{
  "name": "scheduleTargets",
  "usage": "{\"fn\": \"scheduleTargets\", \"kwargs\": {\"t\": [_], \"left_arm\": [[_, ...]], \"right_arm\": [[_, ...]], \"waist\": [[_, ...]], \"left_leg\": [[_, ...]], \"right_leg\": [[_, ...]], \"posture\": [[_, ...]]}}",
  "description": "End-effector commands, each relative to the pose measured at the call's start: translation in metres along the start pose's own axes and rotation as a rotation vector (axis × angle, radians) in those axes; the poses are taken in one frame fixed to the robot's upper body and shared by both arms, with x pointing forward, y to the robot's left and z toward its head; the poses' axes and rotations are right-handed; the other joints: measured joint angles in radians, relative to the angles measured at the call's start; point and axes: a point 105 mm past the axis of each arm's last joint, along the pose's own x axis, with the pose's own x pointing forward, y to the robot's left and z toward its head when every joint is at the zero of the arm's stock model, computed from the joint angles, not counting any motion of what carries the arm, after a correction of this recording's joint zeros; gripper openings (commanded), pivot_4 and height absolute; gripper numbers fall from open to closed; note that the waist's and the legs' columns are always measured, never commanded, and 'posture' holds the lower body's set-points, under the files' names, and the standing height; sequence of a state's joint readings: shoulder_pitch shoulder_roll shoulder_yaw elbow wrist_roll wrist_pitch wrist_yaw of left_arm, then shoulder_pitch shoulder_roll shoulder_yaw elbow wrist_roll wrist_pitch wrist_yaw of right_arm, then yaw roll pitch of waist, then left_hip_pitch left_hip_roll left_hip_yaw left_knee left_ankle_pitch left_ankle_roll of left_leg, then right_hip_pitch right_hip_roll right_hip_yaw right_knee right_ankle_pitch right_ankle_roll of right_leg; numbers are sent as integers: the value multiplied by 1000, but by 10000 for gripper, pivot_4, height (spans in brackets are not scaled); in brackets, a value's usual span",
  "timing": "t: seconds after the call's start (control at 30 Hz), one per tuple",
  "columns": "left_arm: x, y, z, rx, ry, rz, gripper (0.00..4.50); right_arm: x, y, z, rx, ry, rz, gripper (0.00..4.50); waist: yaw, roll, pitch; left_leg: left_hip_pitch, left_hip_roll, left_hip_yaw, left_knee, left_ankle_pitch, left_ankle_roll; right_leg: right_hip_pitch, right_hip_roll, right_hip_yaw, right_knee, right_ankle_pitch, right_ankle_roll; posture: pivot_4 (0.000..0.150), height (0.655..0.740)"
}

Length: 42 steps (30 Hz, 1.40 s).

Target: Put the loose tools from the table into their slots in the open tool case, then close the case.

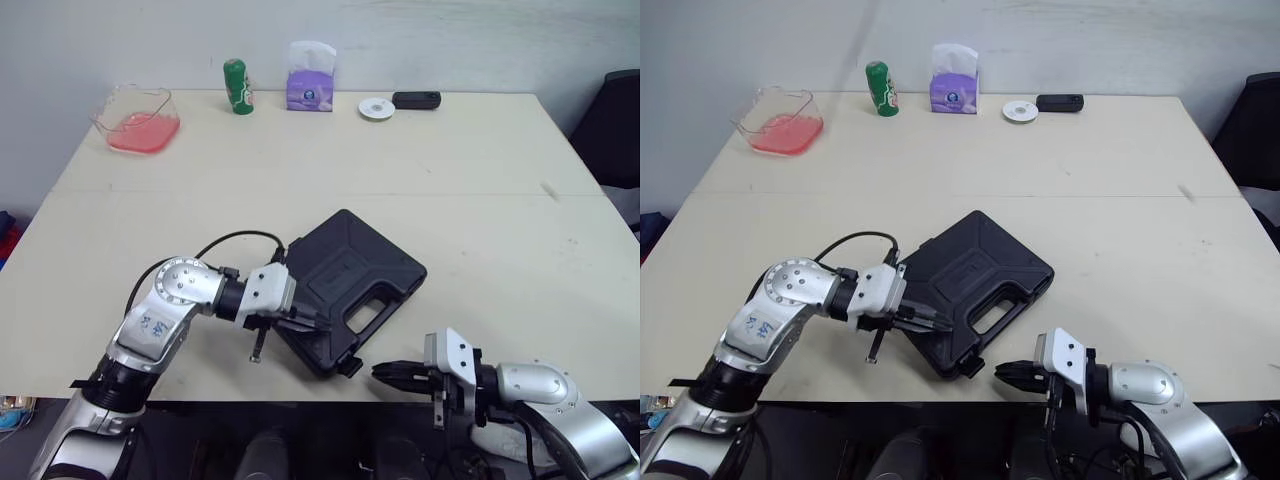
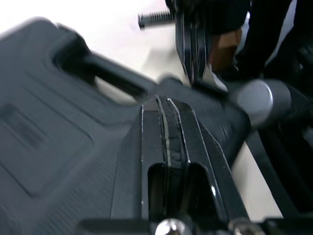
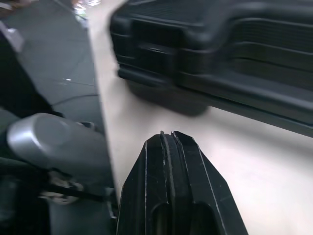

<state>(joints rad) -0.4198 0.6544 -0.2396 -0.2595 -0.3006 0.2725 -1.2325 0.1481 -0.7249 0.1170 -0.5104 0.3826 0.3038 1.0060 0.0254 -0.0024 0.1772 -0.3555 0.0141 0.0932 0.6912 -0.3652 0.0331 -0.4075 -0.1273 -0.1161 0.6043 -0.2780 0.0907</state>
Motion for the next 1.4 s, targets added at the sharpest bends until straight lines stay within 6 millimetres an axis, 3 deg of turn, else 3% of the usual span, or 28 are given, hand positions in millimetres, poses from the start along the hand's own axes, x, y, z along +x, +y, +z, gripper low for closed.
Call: {"fn": "scheduleTargets", "kwargs": {"t": [0.03,0.23,0.5,0.7,0.8,1.17,1.27,1.4], "left_arm": [[5,-8,-12,-5,75,-19,0],[11,-22,-41,-66,205,-46,0],[6,-21,-53,-126,227,-1,0],[9,-18,-53,-130,210,17,0],[9,-19,-53,-131,210,23,0],[7,-24,-53,-146,221,33,0],[5,-21,-50,-136,200,57,0],[-5,-8,-29,-106,55,147,0]], "right_arm": [[6,8,10,-35,-47,46,170],[14,12,11,-34,-78,69,170],[21,6,12,-57,-133,60,170],[27,3,18,-81,-160,85,170],[33,0,30,-81,-194,89,170],[42,-8,59,-105,-213,120,170],[38,-9,61,-107,-191,126,170],[19,-13,57,-109,-133,117,170]], "waist": [[0,0,0],[-1,1,-1],[-1,3,-4],[-2,4,-4],[-2,4,-4],[-16,5,-5],[-22,6,-5],[-25,7,-4]], "left_leg": [[0,0,0,0,0,0],[2,0,0,0,0,0],[5,0,0,-1,-1,0],[9,0,-1,-2,-1,0],[16,0,-1,-6,-2,0],[19,1,-1,-9,-1,-2],[19,2,-1,-9,-1,-2],[18,2,-1,-10,-2,-3]], "right_leg": [[0,0,0,0,0,0],[2,0,0,1,0,0],[6,-1,0,-1,0,0],[10,-1,0,-2,0,0],[15,-2,0,-4,0,-1],[14,-2,0,-2,-2,-4],[14,-2,0,-1,-2,-4],[13,-2,0,-2,-2,-4]], "posture": [[1500,7400],[1500,7400],[1500,7400],[1500,7400],[1500,7400],[1500,7400],[1500,7400],[1500,7400]]}}
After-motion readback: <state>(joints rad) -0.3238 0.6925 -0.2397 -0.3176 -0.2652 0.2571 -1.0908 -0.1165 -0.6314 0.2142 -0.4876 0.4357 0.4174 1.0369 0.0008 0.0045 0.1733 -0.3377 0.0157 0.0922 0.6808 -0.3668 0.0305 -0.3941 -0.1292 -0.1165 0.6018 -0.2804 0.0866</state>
